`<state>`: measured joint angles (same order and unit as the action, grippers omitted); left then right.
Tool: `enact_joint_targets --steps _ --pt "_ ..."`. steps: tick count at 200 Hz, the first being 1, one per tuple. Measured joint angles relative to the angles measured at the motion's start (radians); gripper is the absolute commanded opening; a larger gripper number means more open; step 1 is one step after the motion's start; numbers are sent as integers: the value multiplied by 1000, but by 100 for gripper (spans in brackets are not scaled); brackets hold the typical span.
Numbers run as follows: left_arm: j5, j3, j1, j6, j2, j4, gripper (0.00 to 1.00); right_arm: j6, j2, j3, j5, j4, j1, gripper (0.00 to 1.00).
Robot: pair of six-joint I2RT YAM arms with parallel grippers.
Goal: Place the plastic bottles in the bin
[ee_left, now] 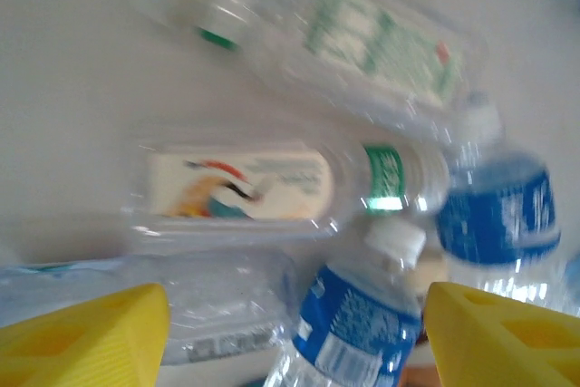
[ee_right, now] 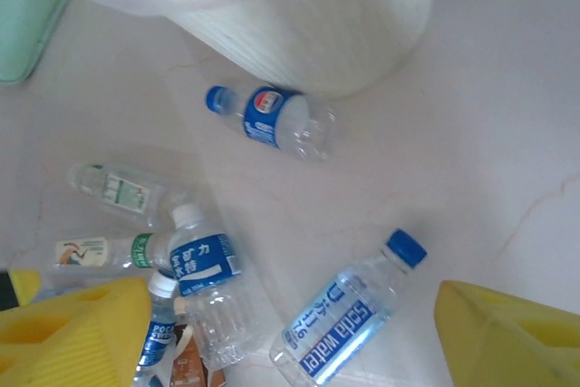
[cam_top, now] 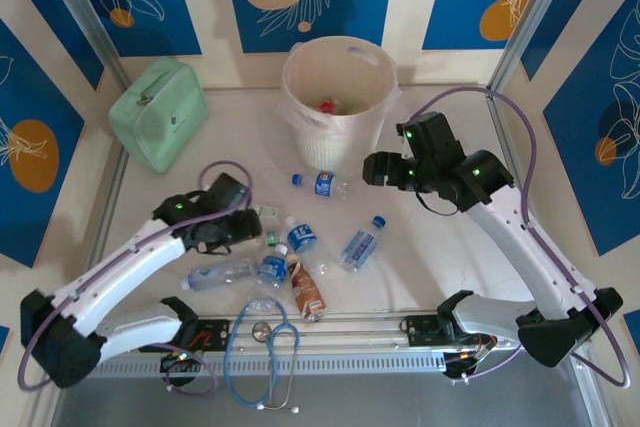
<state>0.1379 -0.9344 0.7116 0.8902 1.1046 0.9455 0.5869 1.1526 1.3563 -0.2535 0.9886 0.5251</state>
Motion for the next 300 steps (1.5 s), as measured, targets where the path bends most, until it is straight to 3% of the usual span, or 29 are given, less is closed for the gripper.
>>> enact_joint_targets --steps 45,85,125,191,246,300 --pt "-34 -58 216 -112 119 10 78 50 -64 -117 49 -2 -100 82" --pt "34 -49 252 -88 124 91 83 68 -78 -149 87 -4 -138 82" --pt "104 51 215 83 16 196 86 68 -89 -178 110 -23 -142 83" --pt "79 229 18 600 -330 251 89 51 -89 -181 153 -40 -176 83" --pt "74 306 -40 793 -298 175 94 45 -89 -181 183 -54 -181 83" --pt "76 332 -82 870 -193 89 90 46 -82 -205 188 -61 -182 83"
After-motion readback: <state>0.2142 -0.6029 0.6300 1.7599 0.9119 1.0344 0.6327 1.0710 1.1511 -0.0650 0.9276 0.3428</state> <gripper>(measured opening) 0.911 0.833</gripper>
